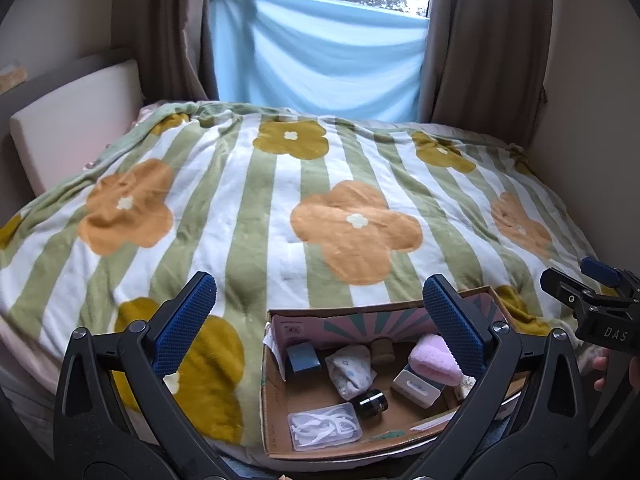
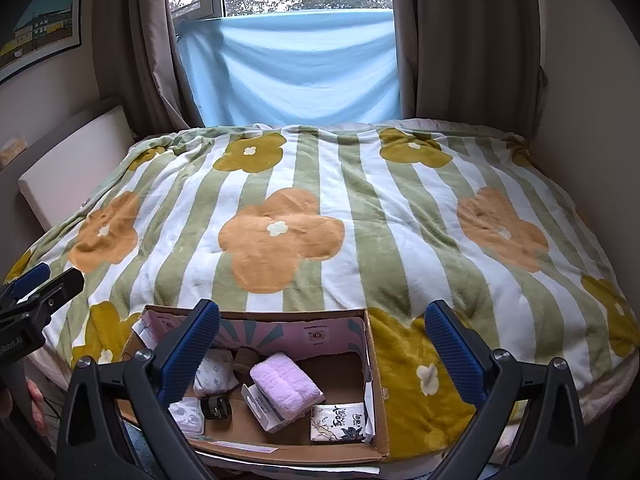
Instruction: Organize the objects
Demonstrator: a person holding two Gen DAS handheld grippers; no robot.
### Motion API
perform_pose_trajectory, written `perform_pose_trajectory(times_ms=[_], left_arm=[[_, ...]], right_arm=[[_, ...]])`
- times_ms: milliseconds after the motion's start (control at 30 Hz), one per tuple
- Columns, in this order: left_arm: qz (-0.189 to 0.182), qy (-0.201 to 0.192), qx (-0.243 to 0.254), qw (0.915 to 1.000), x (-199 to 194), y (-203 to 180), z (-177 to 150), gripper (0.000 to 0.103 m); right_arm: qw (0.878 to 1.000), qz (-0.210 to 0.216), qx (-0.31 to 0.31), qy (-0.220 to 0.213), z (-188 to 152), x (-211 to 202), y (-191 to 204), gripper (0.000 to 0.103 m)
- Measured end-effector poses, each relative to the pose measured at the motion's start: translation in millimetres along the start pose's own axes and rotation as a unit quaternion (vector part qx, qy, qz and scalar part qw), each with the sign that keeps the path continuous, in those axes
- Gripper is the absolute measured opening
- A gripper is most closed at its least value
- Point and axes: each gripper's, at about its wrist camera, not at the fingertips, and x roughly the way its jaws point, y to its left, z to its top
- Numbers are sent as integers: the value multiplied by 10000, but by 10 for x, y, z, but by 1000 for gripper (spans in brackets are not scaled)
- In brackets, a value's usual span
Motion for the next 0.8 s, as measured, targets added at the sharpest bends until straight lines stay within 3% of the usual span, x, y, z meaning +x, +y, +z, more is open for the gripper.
perform_pose_trajectory(times_ms=[800], left_arm=[[18, -12, 12, 10000, -1, 8, 25, 103]], right_arm=[[10000, 6, -82, -15, 28, 36, 80, 102]])
